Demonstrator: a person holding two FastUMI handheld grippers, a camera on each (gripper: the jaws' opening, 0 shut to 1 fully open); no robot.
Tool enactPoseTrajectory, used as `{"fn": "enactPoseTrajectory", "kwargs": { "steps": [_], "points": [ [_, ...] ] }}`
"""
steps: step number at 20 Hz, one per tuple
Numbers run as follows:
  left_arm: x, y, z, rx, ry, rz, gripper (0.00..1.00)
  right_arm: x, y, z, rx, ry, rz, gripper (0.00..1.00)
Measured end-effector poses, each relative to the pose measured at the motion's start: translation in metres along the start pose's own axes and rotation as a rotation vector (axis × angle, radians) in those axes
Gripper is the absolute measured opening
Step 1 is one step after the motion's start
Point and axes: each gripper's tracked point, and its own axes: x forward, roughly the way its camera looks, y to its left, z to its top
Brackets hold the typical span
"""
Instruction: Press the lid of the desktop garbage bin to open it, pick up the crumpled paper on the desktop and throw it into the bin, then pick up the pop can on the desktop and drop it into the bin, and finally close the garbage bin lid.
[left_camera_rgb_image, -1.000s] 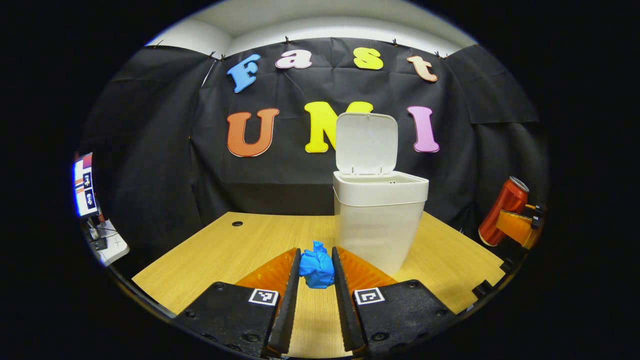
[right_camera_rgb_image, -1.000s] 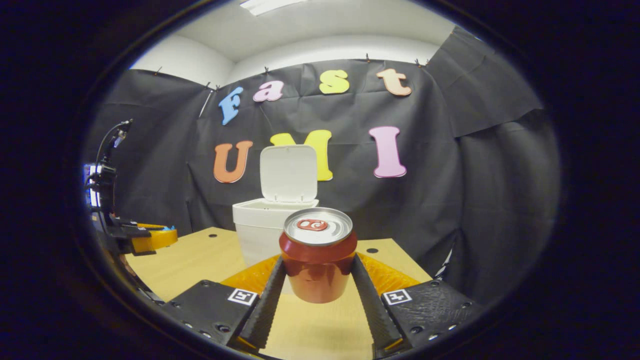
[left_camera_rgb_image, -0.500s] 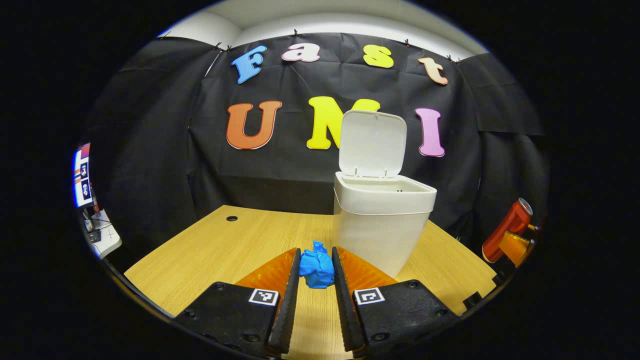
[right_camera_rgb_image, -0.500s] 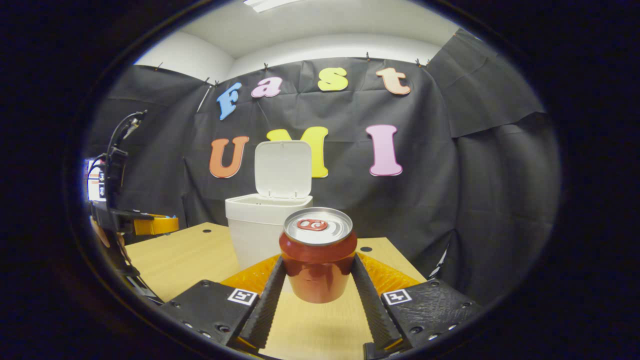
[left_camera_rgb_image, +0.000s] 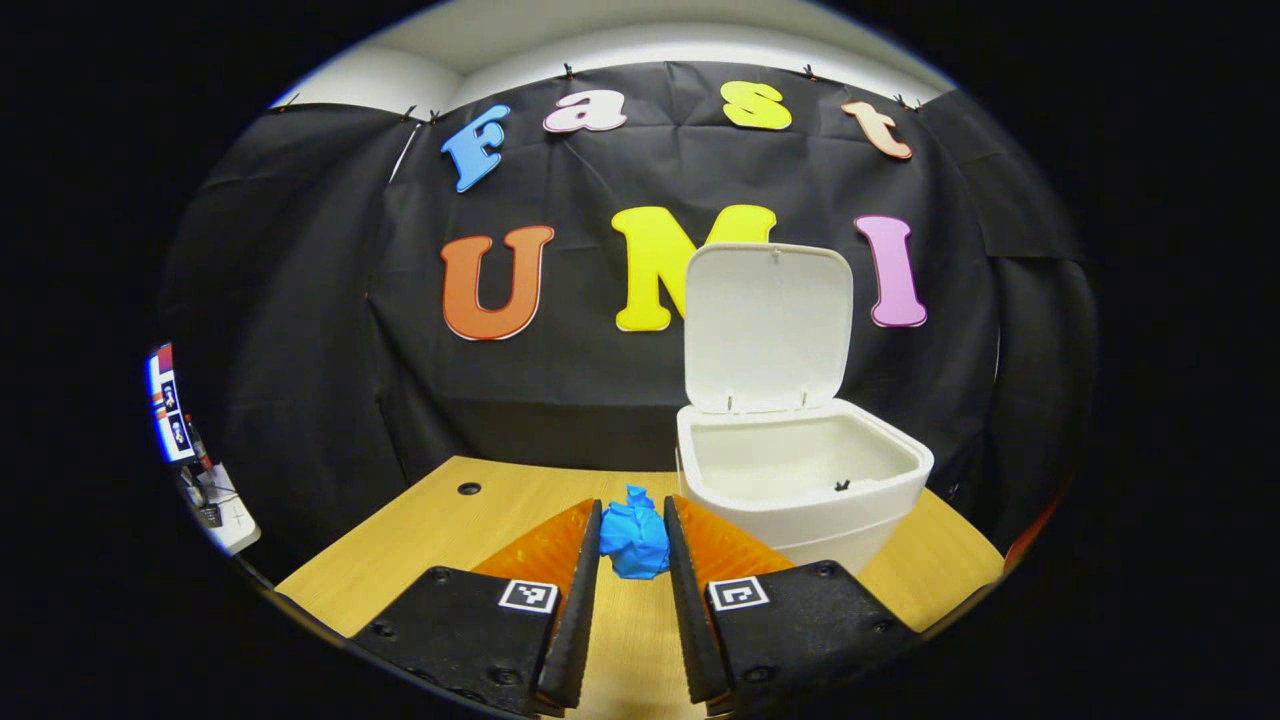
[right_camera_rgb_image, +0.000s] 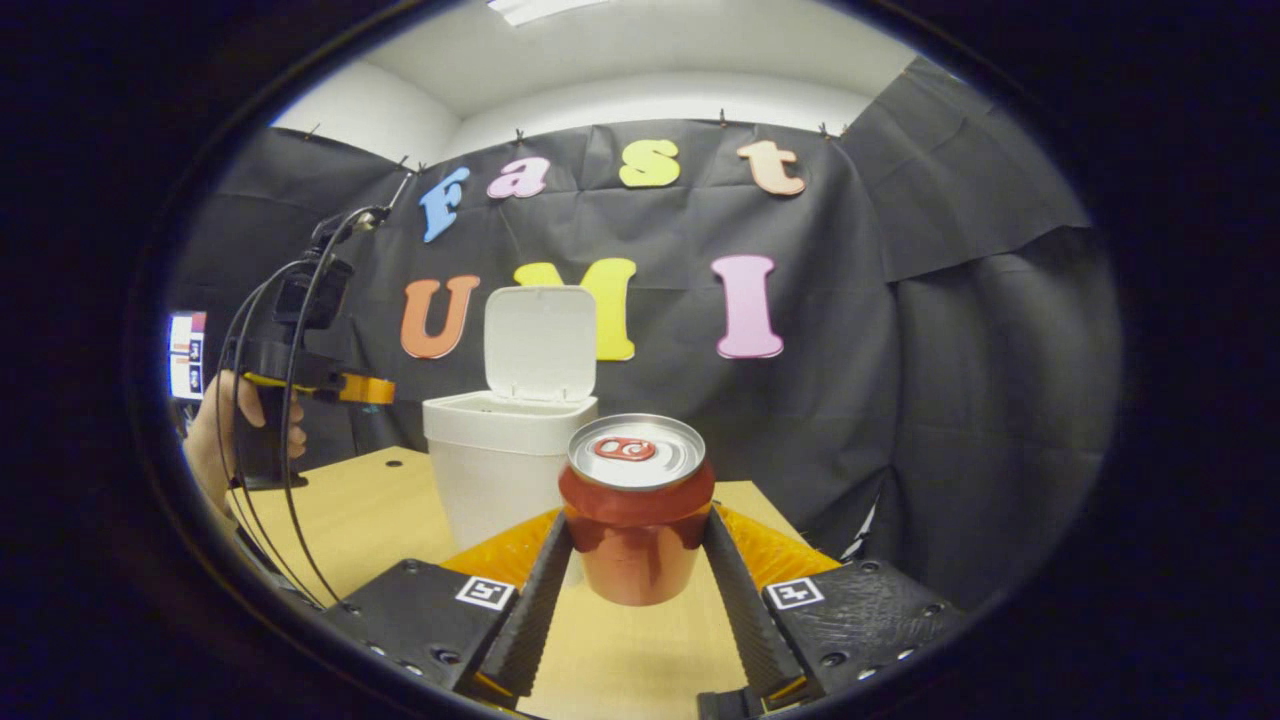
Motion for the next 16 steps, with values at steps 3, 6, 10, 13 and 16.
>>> {"fn": "enactPoseTrajectory", "kwargs": {
  "steps": [3,6,10,13,16],
  "points": [
    [0.022,-0.018,0.022,0.024,-0.052,-0.002,0.41,-0.005,-0.005,0.004,0.007,-0.018,0.005,0.76],
    [0.046,-0.063,0.02,0.053,-0.04,-0.108,0.41,-0.01,-0.016,0.012,0.05,-0.039,-0.012,0.76],
    [0.062,-0.092,0.02,0.103,-0.031,-0.12,0.41,-0.018,-0.026,0.024,0.058,-0.082,-0.026,0.77],
    [0.066,-0.12,0.02,0.107,-0.033,-0.147,0.42,-0.021,-0.035,0.027,0.074,-0.095,-0.043,0.76],
    [0.068,-0.131,0.019,0.132,-0.037,-0.134,0.43,-0.027,-0.042,0.034,0.073,-0.122,-0.063,0.76]
  ]
}}
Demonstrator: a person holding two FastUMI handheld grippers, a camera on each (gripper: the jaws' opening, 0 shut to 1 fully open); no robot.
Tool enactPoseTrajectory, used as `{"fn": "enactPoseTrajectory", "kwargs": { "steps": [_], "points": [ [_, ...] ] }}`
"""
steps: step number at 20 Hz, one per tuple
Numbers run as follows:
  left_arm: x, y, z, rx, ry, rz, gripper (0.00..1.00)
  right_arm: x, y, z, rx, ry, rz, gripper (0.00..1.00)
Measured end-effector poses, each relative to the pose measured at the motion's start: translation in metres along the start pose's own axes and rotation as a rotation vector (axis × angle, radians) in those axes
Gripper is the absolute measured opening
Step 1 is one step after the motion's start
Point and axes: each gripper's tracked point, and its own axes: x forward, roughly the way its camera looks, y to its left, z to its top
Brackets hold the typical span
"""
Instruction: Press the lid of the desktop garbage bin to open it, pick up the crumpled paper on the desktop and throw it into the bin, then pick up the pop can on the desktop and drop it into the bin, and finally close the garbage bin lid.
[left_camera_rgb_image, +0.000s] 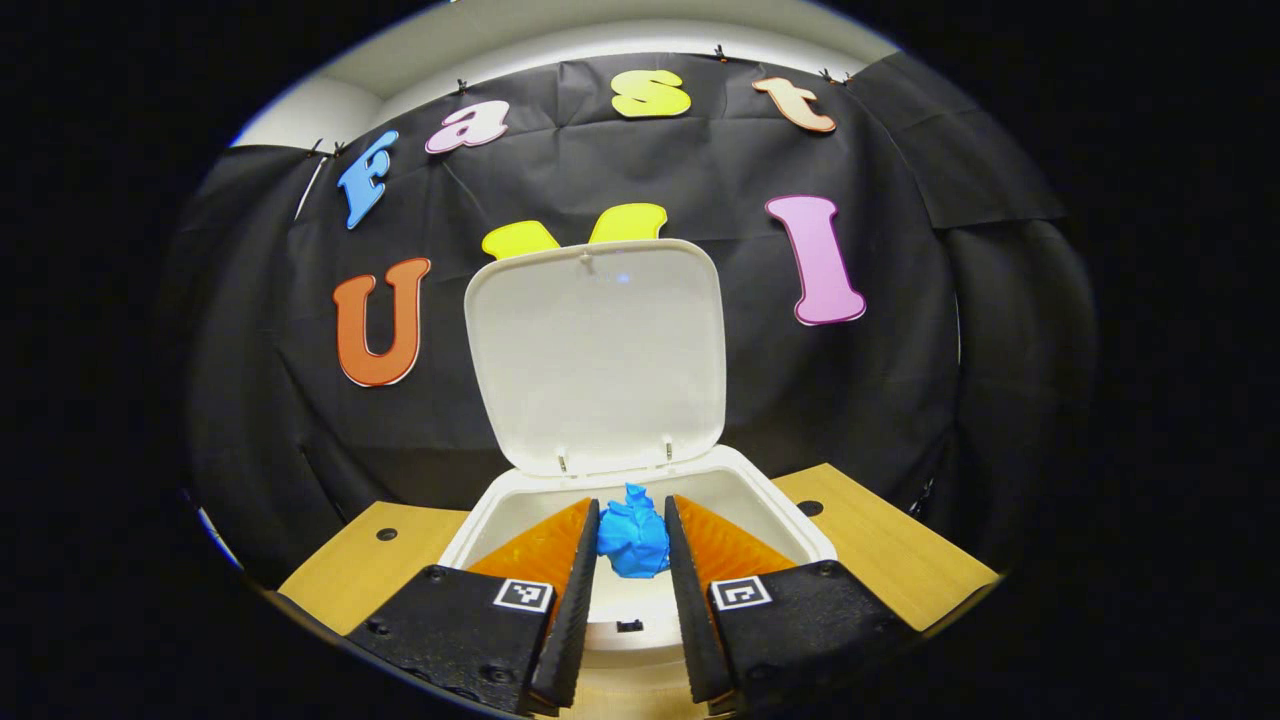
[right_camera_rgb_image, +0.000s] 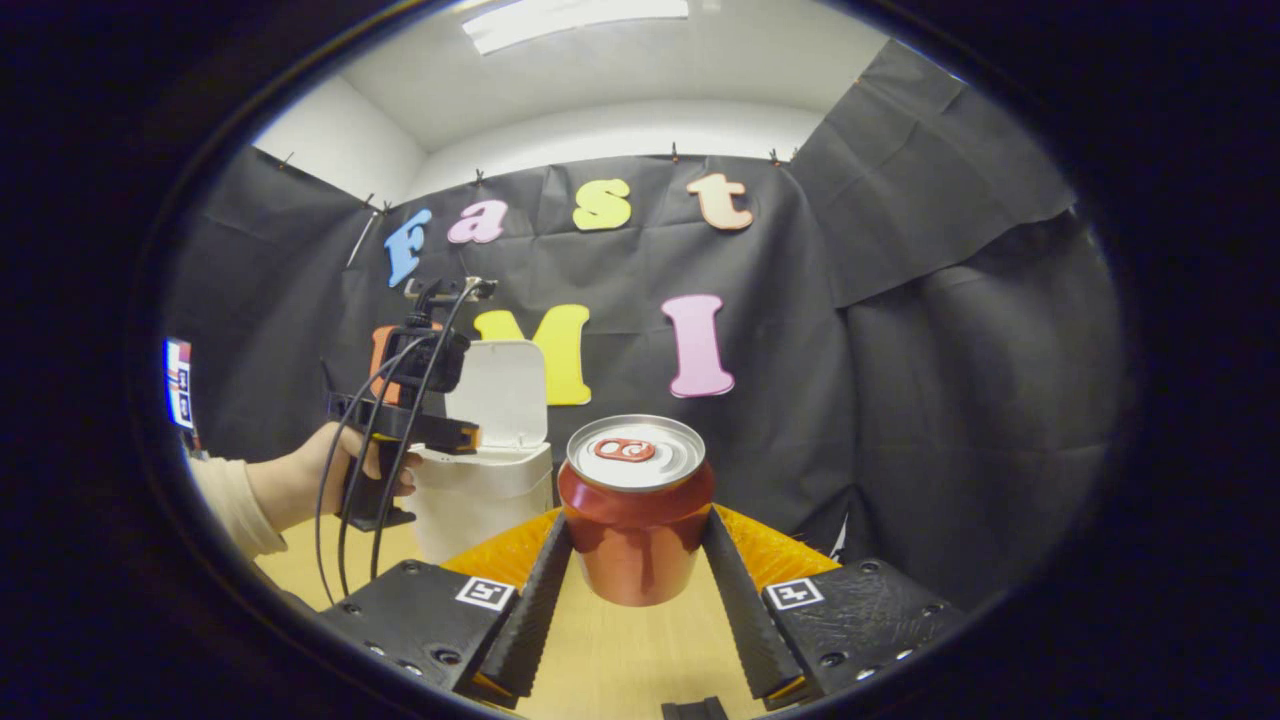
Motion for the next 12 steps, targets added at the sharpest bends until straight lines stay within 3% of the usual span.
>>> {"fn": "enactPoseTrajectory", "kwargs": {
  "steps": [9,12],
  "points": [
    [0.005,0.006,0.007,0.044,-0.023,0.069,0.46,0.002,-0.01,-0.002,0.028,0.0,0.002,0.76],
    [0.003,0.006,0.011,0.004,-0.04,0.054,0.51,0.002,-0.008,-0.002,0.026,-0.001,0.014,0.76]
  ]
}}
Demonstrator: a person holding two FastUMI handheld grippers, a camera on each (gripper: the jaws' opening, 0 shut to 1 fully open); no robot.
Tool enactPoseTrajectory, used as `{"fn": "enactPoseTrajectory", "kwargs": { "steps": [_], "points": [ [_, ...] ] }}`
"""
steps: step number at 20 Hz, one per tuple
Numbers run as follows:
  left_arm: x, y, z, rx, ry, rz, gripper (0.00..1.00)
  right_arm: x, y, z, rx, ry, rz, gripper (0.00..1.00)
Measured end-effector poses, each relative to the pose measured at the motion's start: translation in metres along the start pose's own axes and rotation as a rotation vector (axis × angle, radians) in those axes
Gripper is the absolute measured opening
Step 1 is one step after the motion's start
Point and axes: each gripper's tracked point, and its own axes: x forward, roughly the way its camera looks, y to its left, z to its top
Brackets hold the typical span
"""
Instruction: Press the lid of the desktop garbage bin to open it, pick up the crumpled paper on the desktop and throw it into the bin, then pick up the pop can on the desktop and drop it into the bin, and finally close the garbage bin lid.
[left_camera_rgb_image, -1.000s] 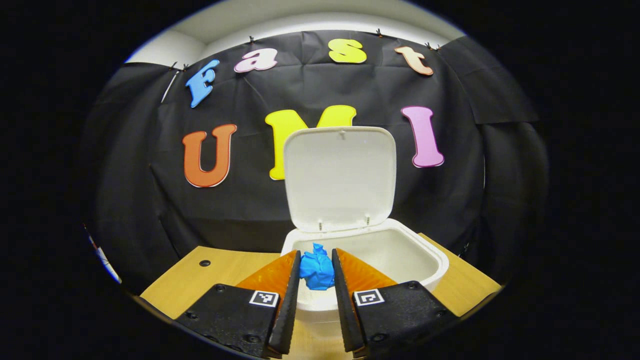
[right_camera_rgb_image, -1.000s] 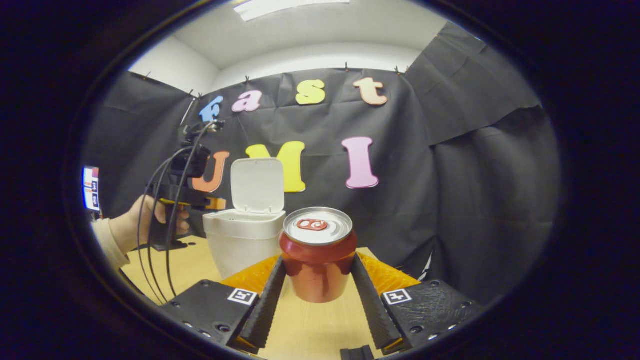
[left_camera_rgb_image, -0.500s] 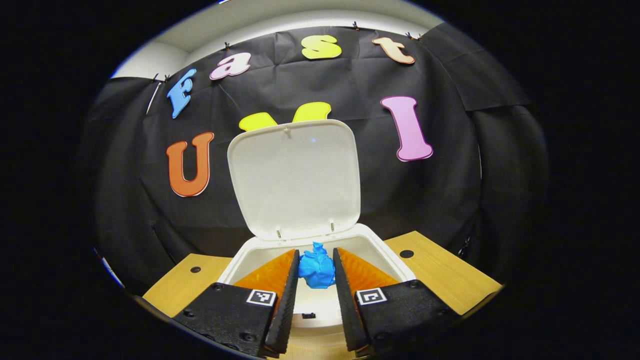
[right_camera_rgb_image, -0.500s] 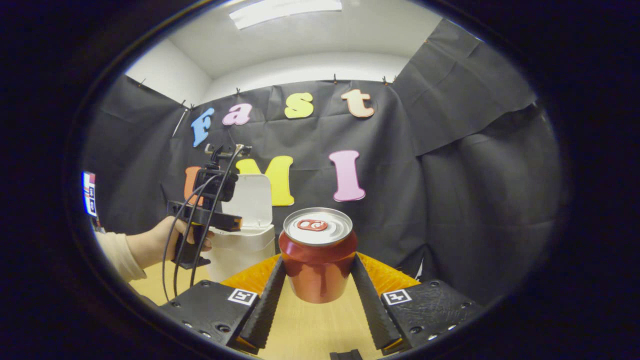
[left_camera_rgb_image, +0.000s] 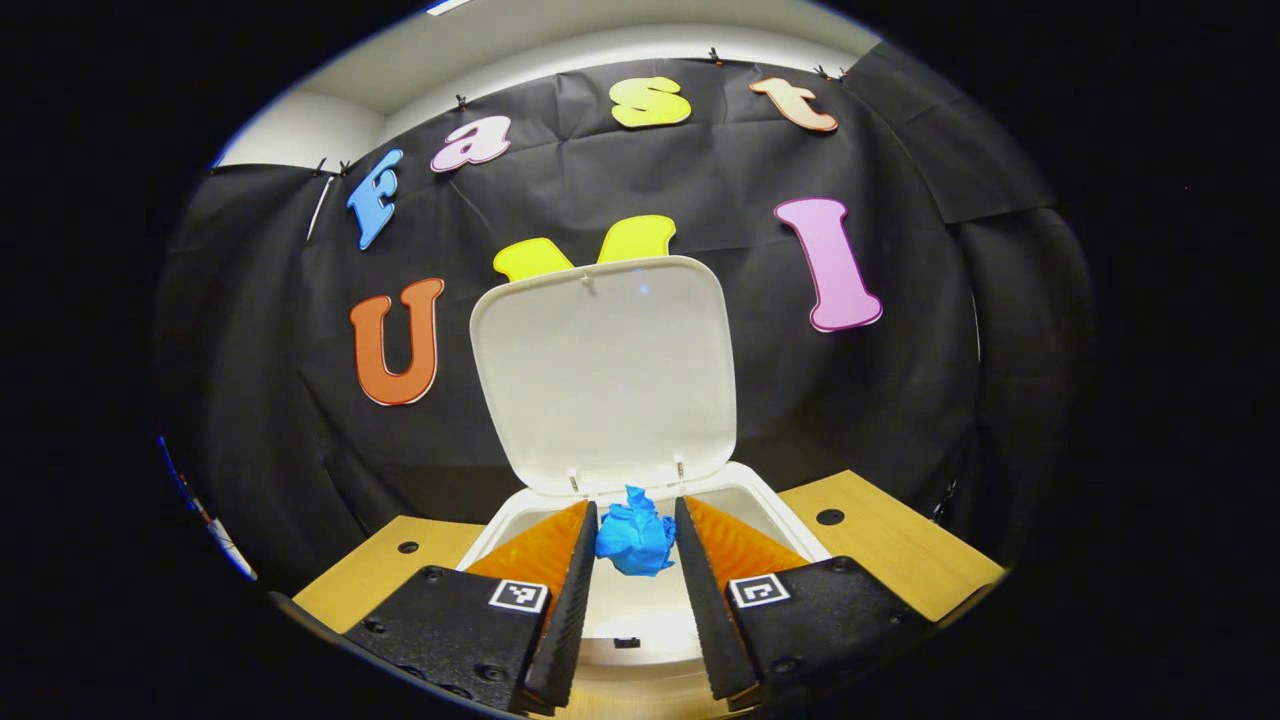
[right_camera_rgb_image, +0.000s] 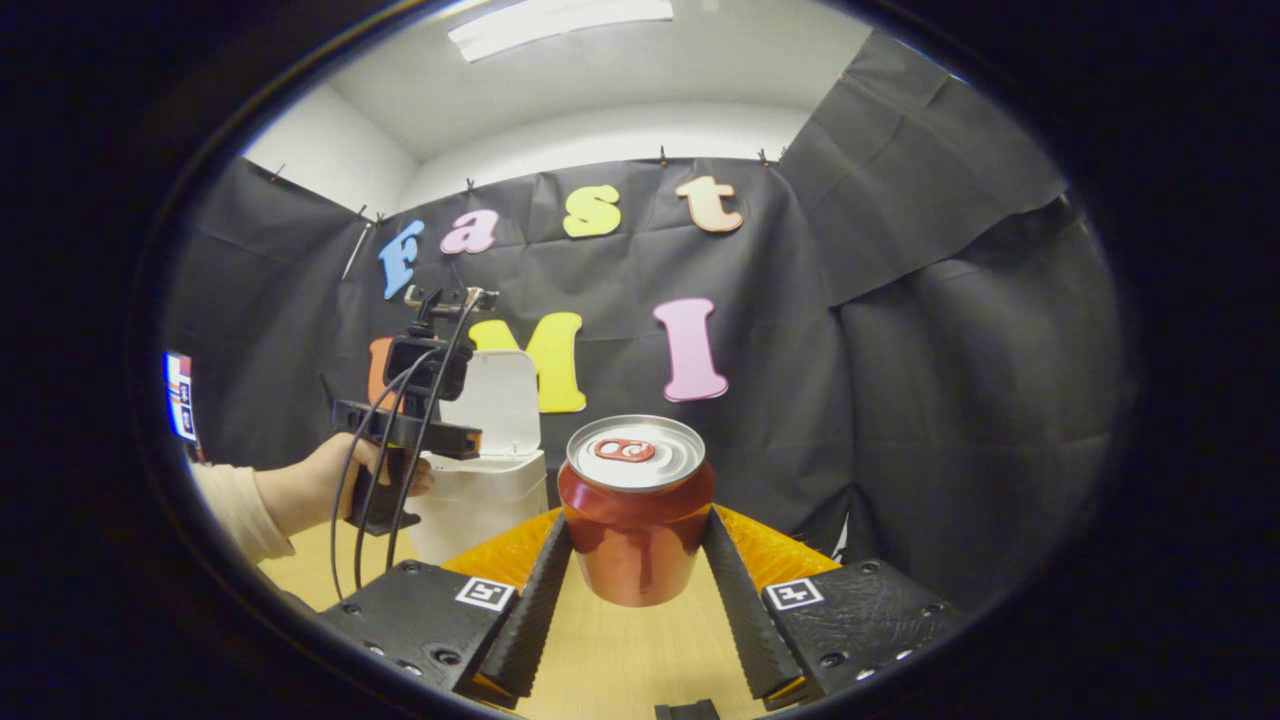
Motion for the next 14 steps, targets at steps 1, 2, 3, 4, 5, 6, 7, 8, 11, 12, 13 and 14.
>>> {"fn": "enactPoseTrajectory", "kwargs": {
  "steps": [1,2,3,4,5,6,7,8,11,12,13,14],
  "points": [
    [-0.001,0.002,0.0,-0.011,-0.003,0.006,0.54,0.0,0.001,0.0,-0.002,0.0,0.006,0.76],
    [-0.003,0.004,0.001,-0.018,-0.003,0.006,0.64,0.0,0.001,-0.001,-0.003,0.002,0.005,0.76],
    [-0.003,0.004,0.001,-0.018,-0.001,0.004,0.7,0.002,0.0,-0.002,-0.005,0.004,0.003,0.77],
    [-0.002,0.004,0.0,-0.017,0.007,-0.005,0.88,0.002,0.002,-0.003,-0.009,0.005,0.006,0.76],
    [-0.004,0.005,-0.003,-0.011,0.015,-0.003,0.98,0.001,0.004,-0.003,-0.015,0.004,0.012,0.76],
    [-0.006,0.01,-0.005,-0.003,0.02,0.003,0.98,0.003,0.005,-0.004,-0.02,0.003,0.015,0.77],
    [-0.008,0.012,-0.008,-0.006,0.026,0.0,0.98,0.003,0.007,-0.003,-0.028,-0.001,0.017,0.76],
    [-0.011,0.013,-0.012,-0.023,0.025,-0.004,0.98,0.002,0.008,-0.003,-0.037,-0.006,0.023,0.76],
    [-0.025,0.022,-0.017,-0.068,0.024,-0.02,0.98,0.002,0.009,-0.003,-0.057,-0.01,0.023,0.77],
    [-0.031,0.027,-0.017,-0.068,0.015,-0.021,0.99,0.003,0.009,-0.005,-0.056,-0.008,0.023,0.76],
    [-0.037,0.032,-0.017,-0.068,0.0,-0.024,0.99,0.003,0.011,-0.006,-0.058,-0.003,0.026,0.77],
    [-0.044,0.037,-0.019,-0.064,-0.012,-0.029,0.99,0.003,0.013,-0.007,-0.063,-0.001,0.03,0.77]
  ]
}}
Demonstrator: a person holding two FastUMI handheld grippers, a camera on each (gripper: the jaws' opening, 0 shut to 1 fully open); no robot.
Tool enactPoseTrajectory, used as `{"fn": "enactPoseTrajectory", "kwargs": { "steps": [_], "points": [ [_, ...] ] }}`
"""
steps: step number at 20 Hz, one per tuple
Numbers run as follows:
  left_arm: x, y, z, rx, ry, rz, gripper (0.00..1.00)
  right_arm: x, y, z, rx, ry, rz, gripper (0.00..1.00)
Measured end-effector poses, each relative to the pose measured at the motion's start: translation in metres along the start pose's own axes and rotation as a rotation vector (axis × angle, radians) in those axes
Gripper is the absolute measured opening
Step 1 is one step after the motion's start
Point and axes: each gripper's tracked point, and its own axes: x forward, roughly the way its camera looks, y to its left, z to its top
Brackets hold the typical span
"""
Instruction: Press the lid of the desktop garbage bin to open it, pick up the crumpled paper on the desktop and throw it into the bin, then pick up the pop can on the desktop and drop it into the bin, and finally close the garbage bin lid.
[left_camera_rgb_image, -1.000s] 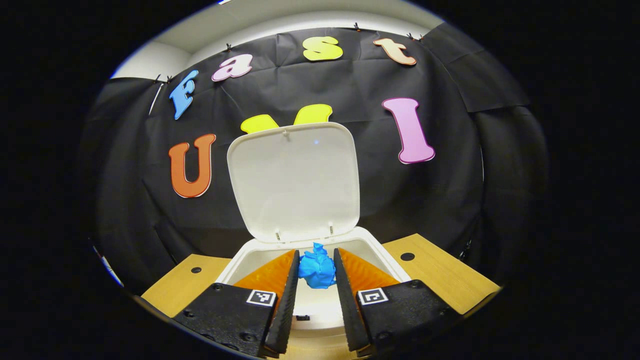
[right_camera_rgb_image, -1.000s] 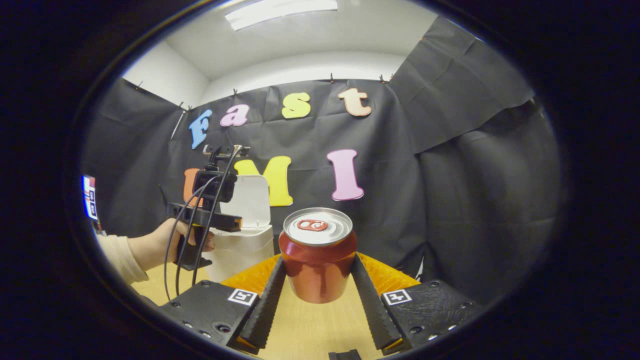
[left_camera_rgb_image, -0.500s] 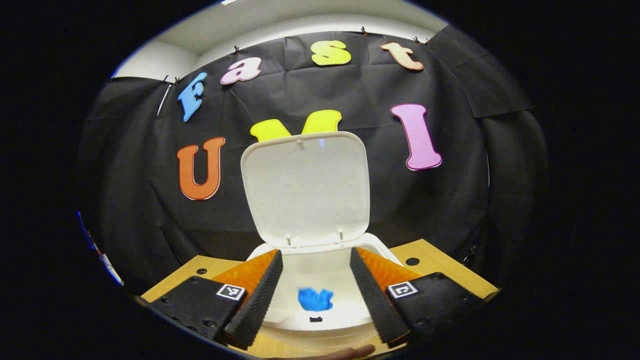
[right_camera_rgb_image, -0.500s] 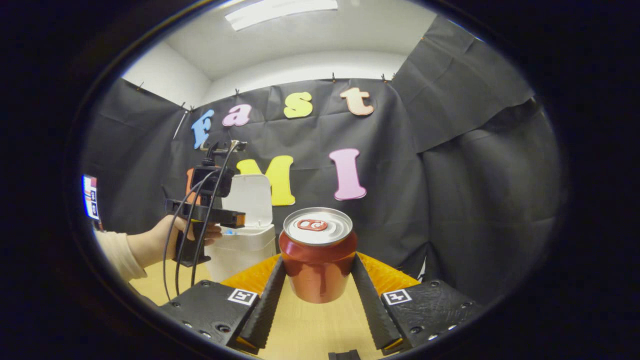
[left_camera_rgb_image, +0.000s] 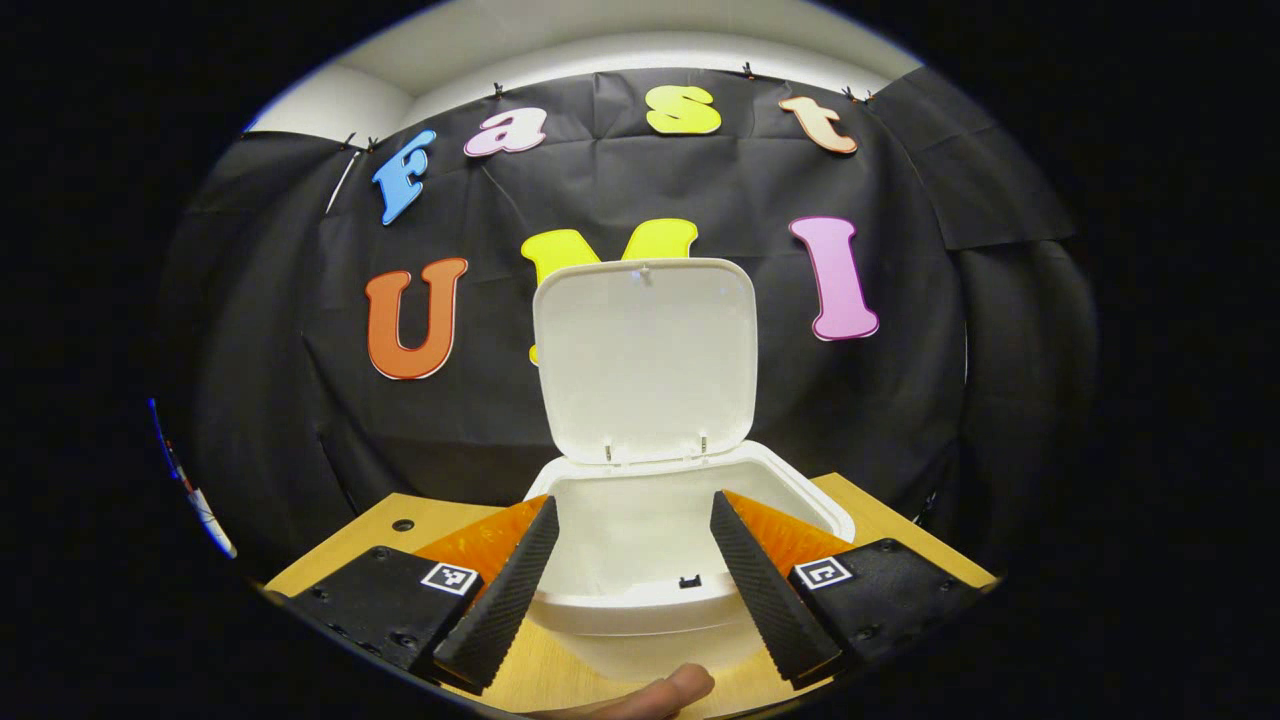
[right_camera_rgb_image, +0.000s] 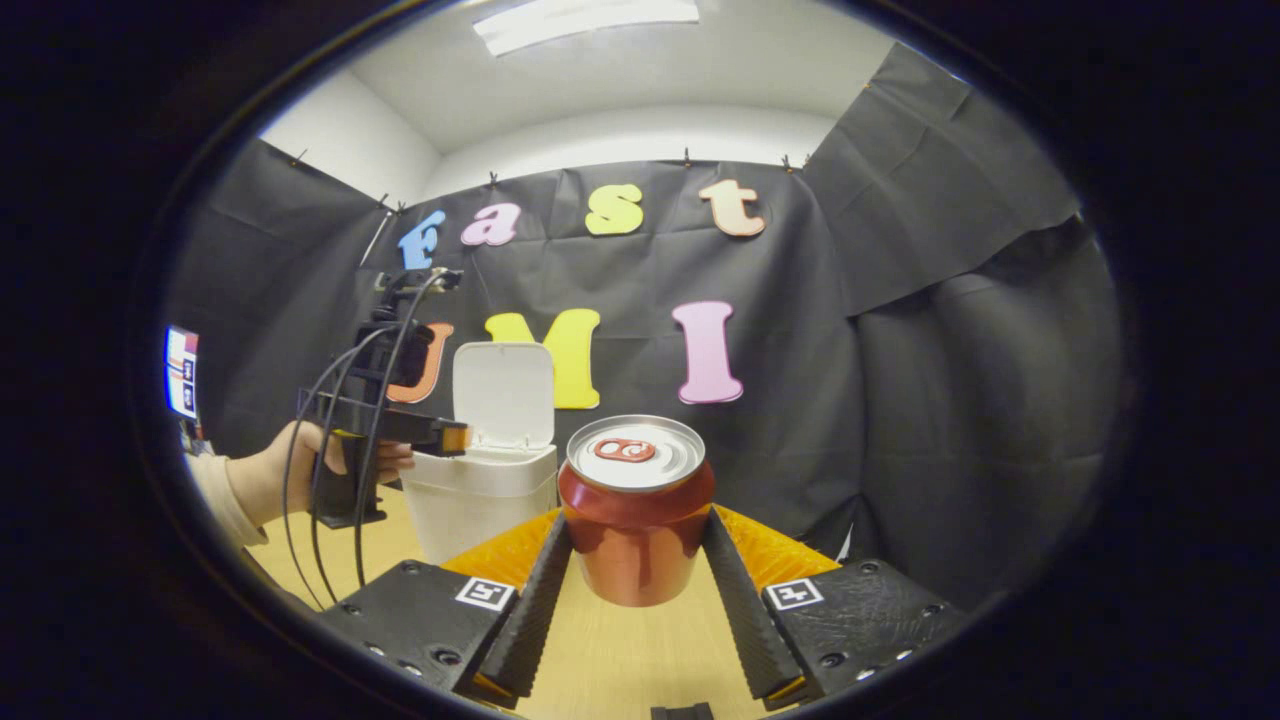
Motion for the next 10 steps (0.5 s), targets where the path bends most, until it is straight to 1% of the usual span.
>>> {"fn": "enactPoseTrajectory", "kwargs": {
  "steps": [3,5,7,9,10],
  "points": [
    [-0.019,0.026,-0.003,-0.002,-0.028,0.026,0.98,-0.002,0.002,0.001,-0.023,-0.003,0.001,0.77],
    [-0.033,0.042,-0.008,-0.026,-0.041,0.039,0.98,0.0,0.002,0.001,-0.03,-0.001,-0.004,0.76],
    [-0.046,0.061,-0.004,-0.039,-0.107,0.07,0.99,0.0,0.006,-0.001,-0.042,0.004,-0.005,0.77],
    [-0.055,0.072,-0.009,-0.014,-0.125,0.078,0.98,0.004,0.01,-0.005,-0.054,0.011,-0.009,0.76],
    [-0.061,0.077,-0.015,-0.001,-0.127,0.083,1.0,0.005,0.012,-0.008,-0.061,0.019,-0.011,0.76]
  ]
}}
